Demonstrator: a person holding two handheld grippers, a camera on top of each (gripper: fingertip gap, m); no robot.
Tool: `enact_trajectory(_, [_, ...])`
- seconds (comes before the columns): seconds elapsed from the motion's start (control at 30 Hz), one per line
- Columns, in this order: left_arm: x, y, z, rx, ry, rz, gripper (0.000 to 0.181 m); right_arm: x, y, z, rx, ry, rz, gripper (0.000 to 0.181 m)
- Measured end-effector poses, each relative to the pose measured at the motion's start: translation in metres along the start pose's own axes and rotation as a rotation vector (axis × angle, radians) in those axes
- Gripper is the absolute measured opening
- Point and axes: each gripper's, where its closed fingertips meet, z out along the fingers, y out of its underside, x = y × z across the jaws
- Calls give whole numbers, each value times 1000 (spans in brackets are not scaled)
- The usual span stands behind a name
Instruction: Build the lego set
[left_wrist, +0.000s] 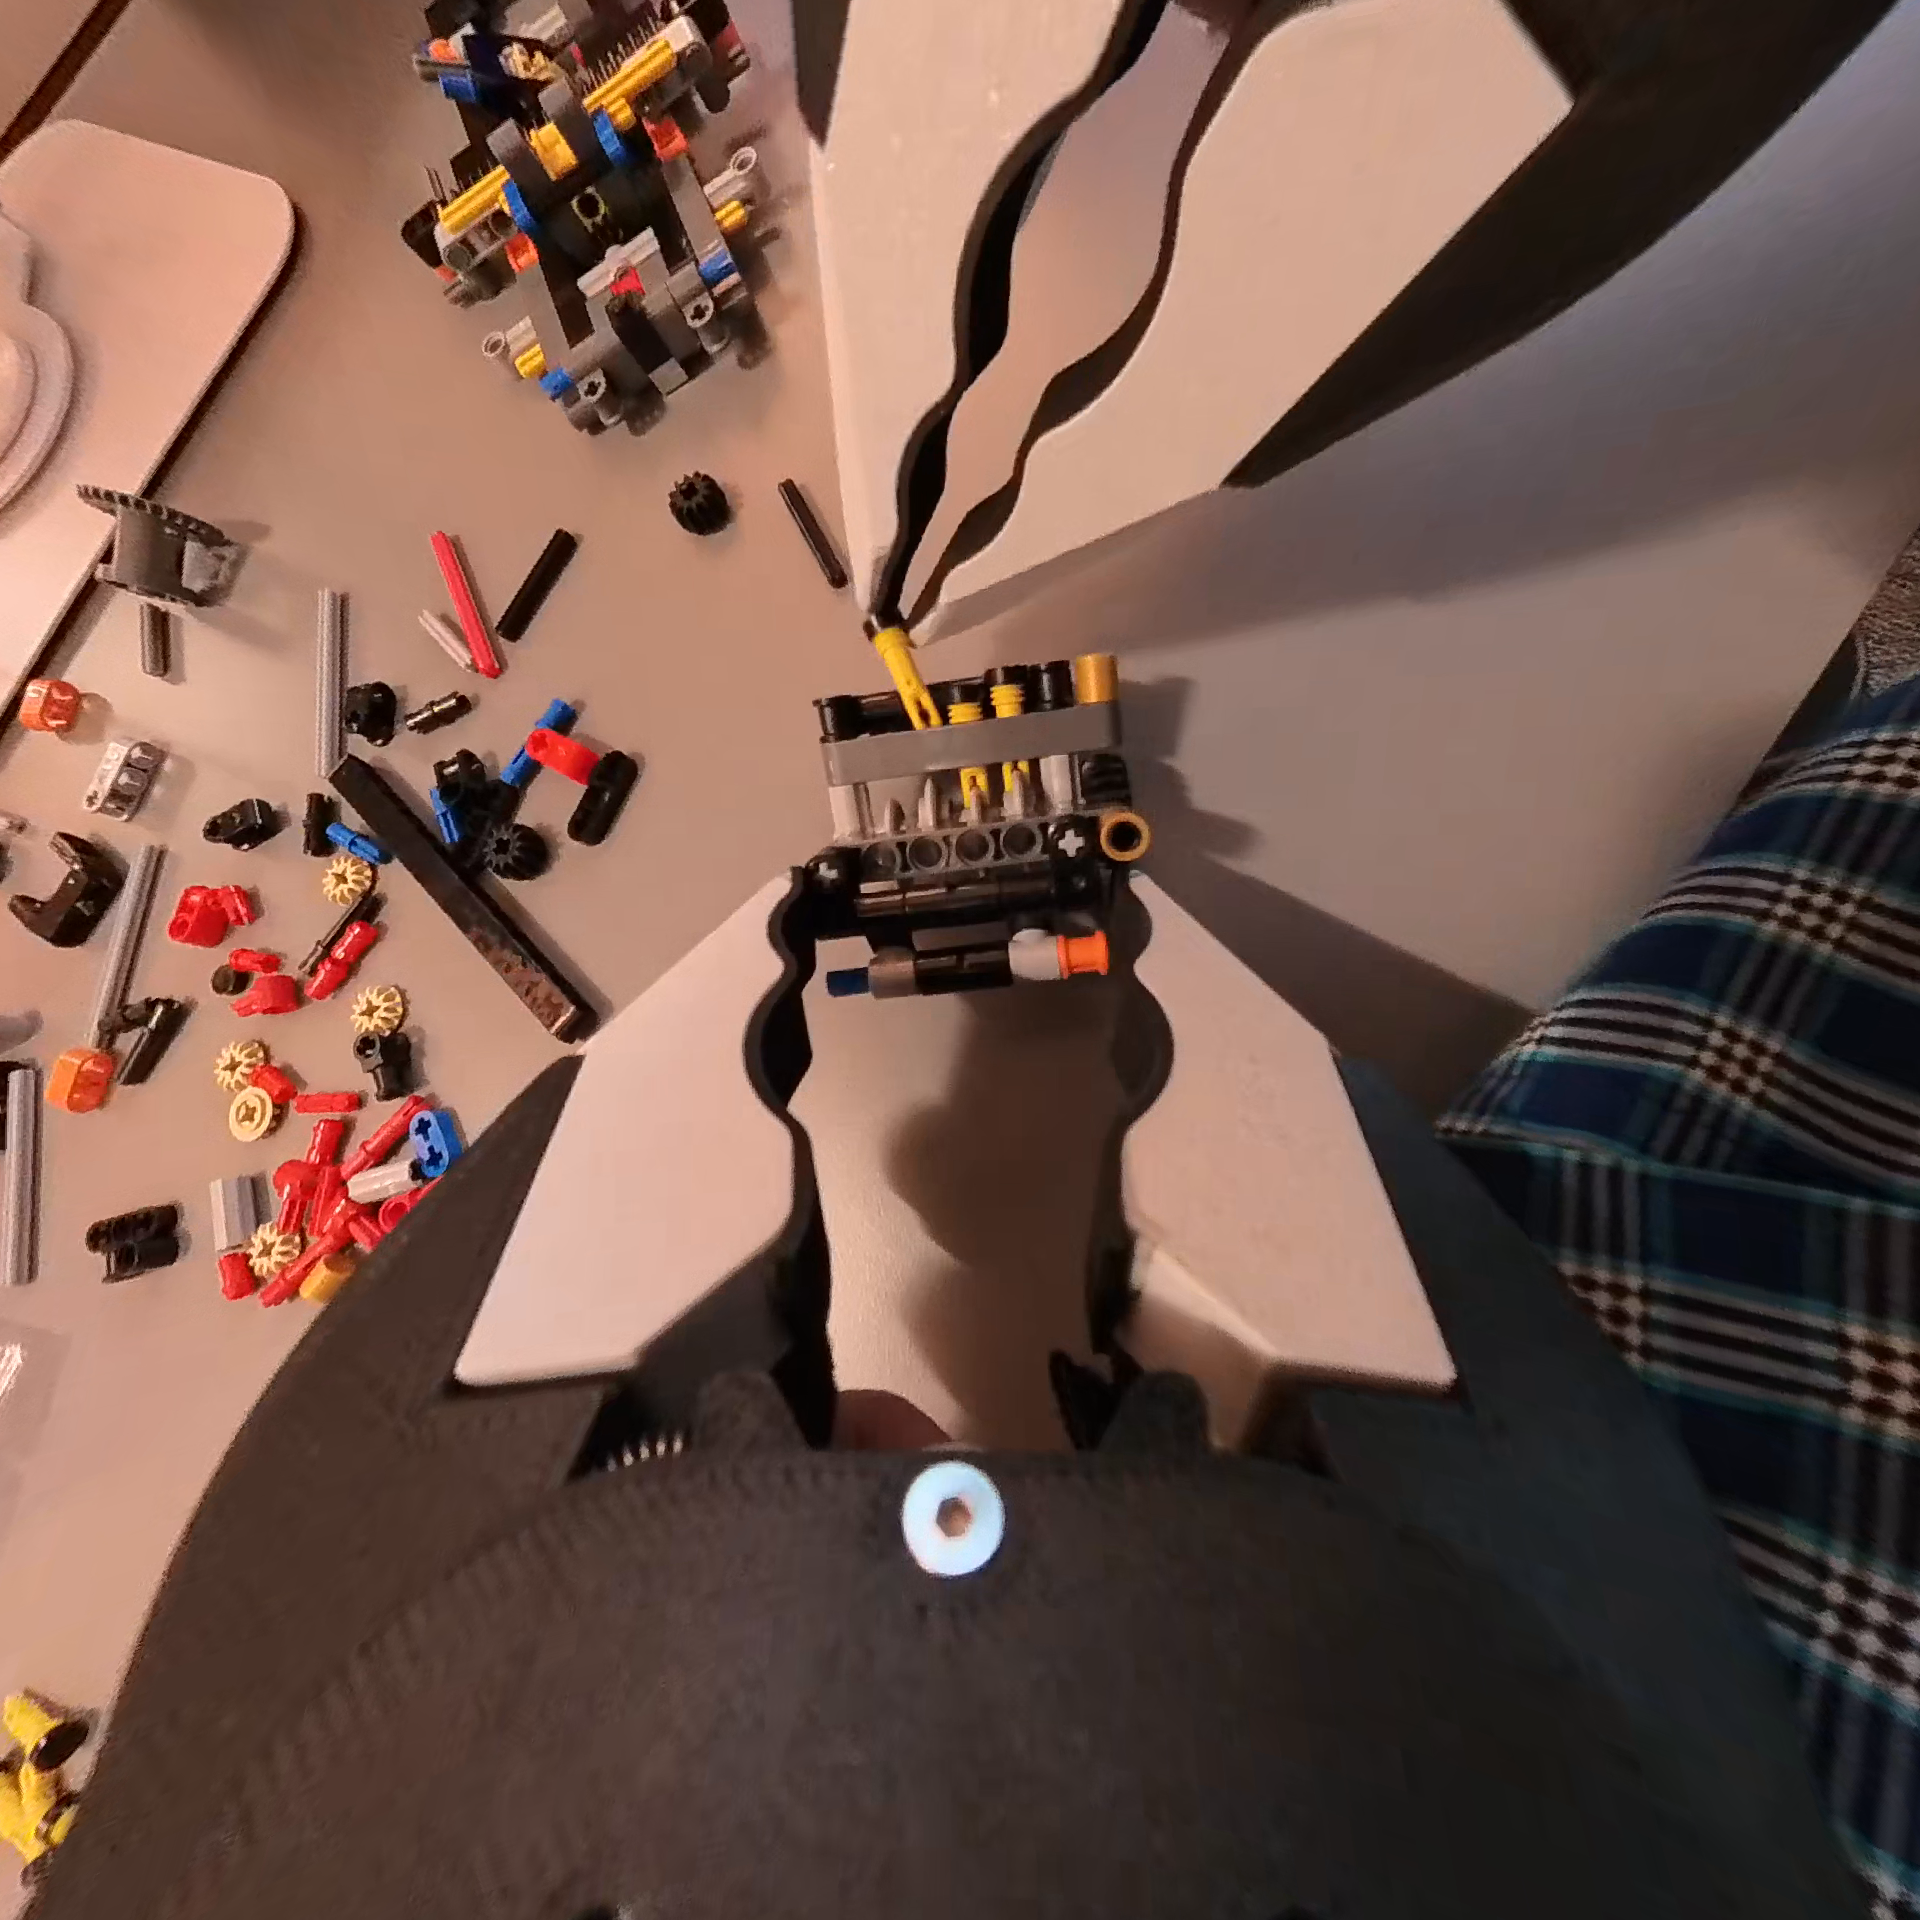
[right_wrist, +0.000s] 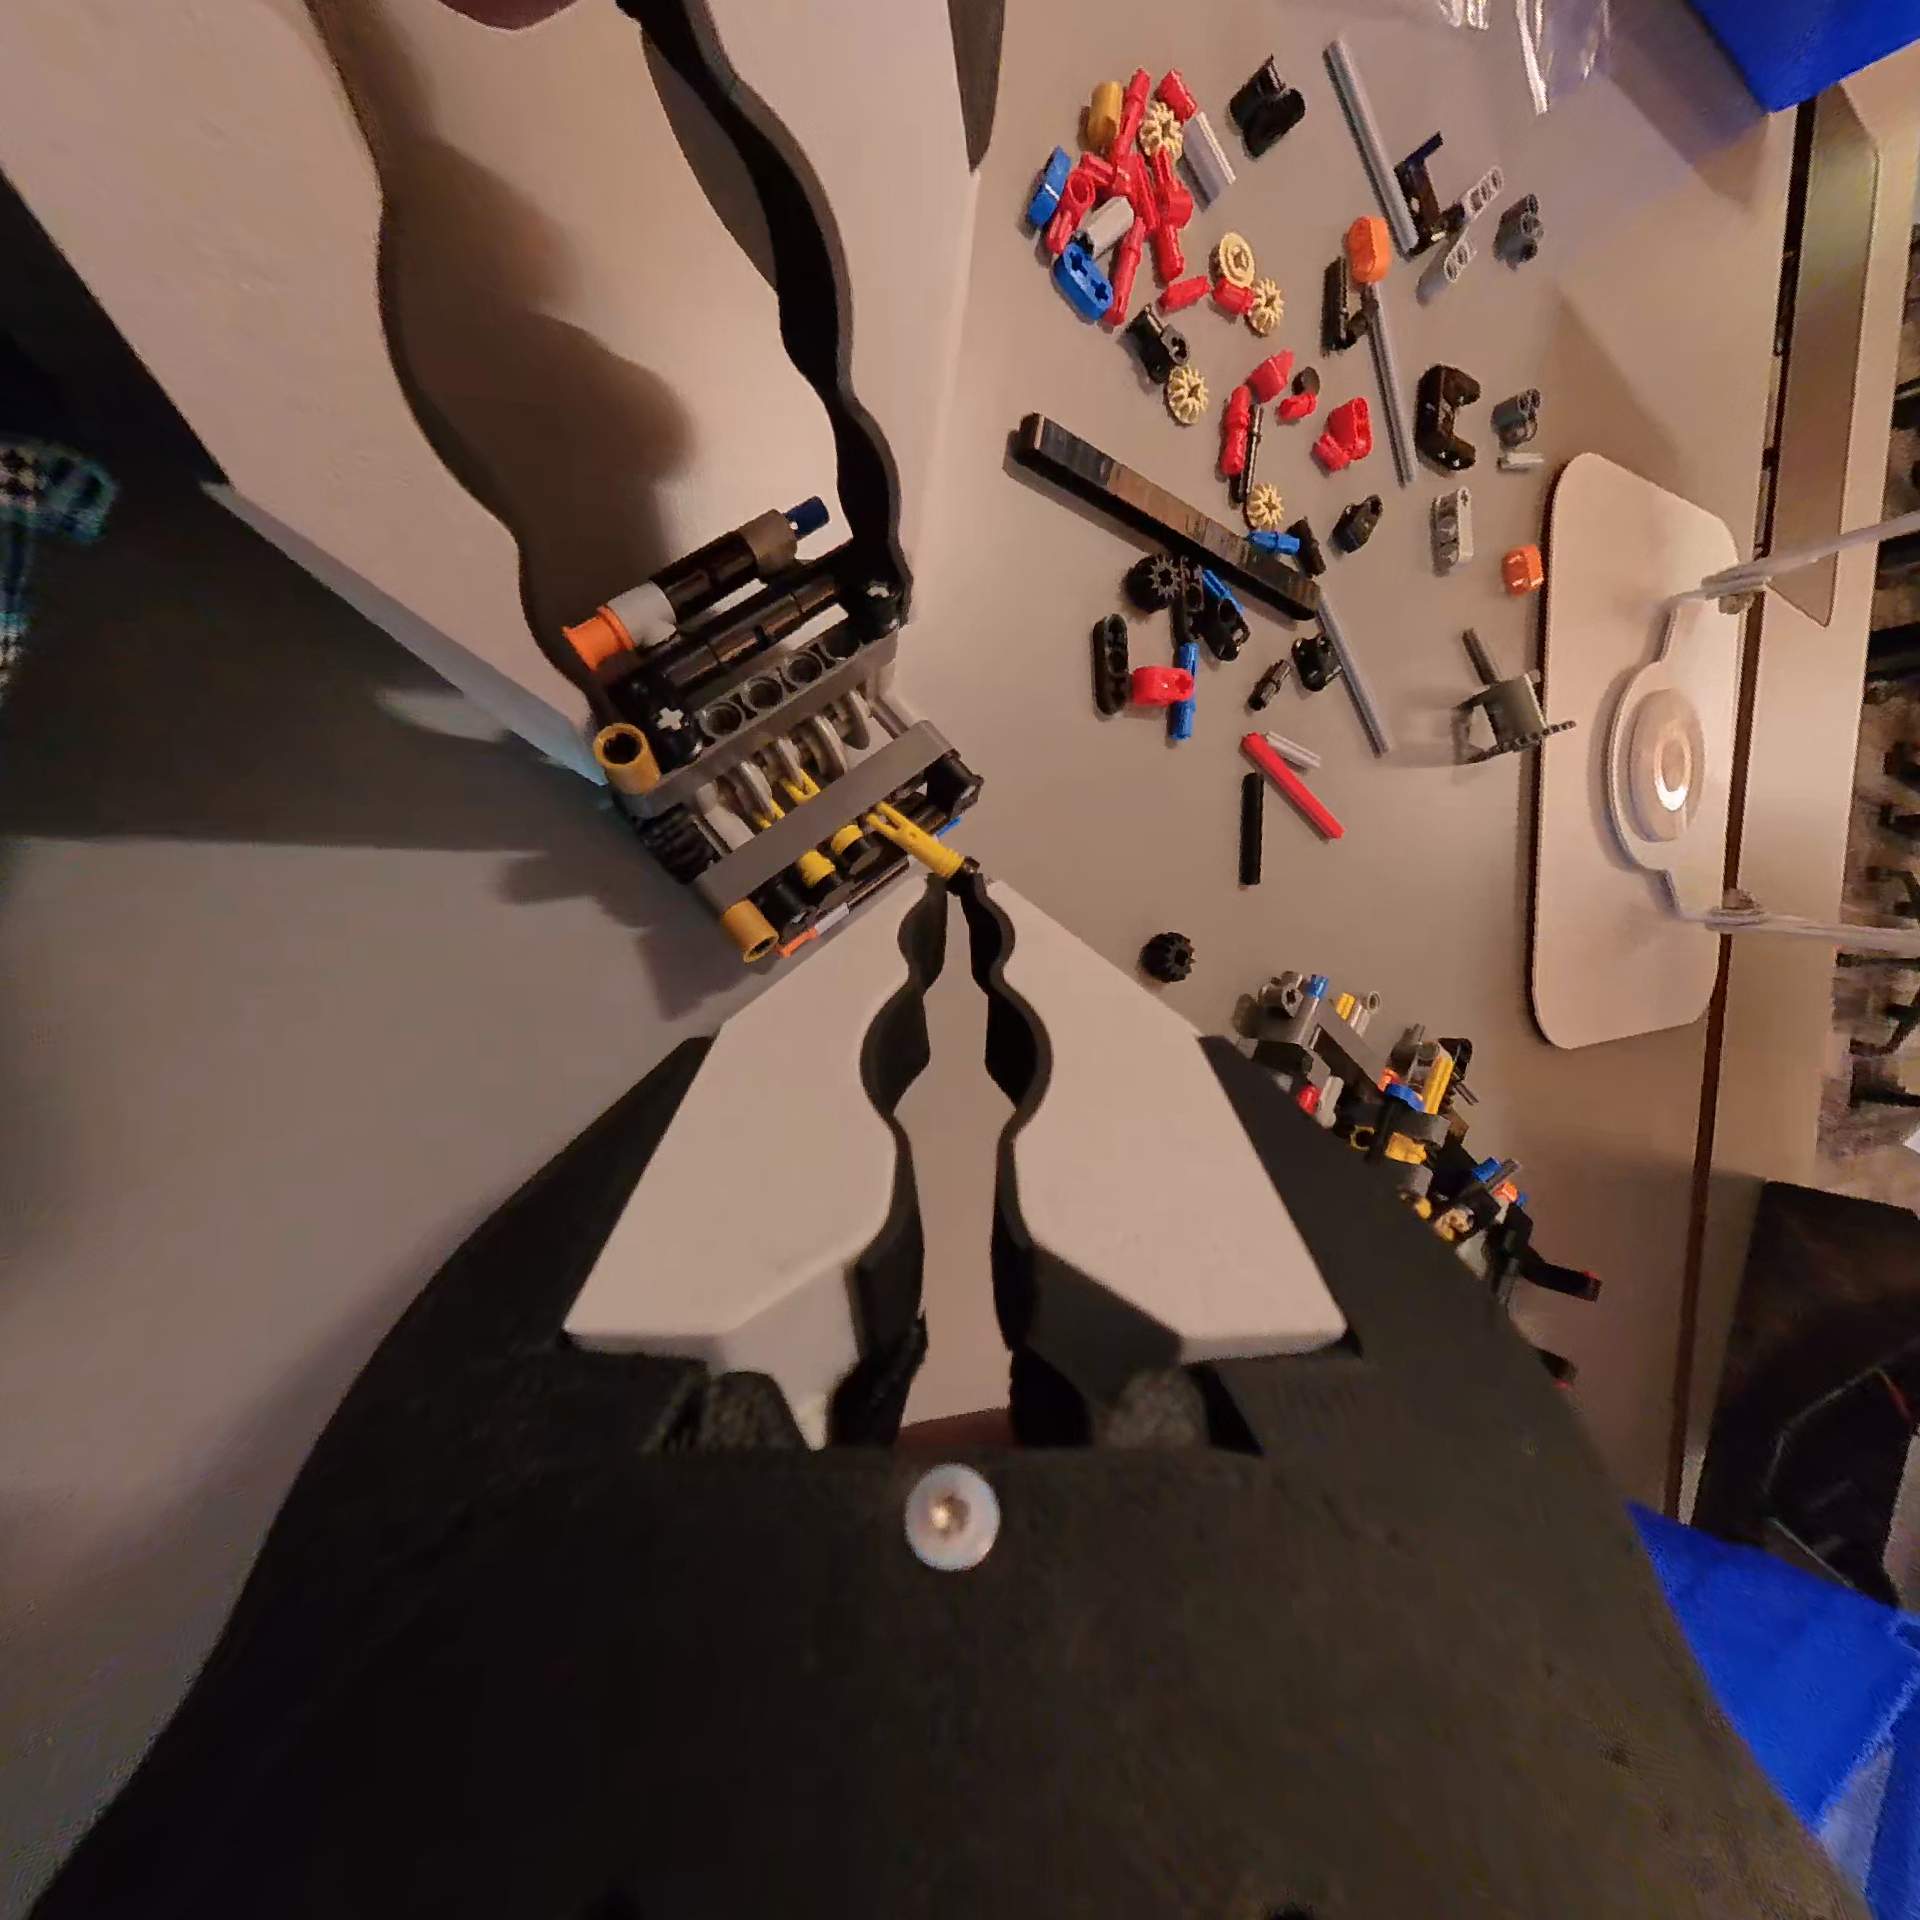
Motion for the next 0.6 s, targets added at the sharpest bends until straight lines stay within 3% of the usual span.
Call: enact_trajectory(0.6, [1, -1, 1, 8, 0, -12, 55, -6, 2, -2, -89, 28, 144, 1])
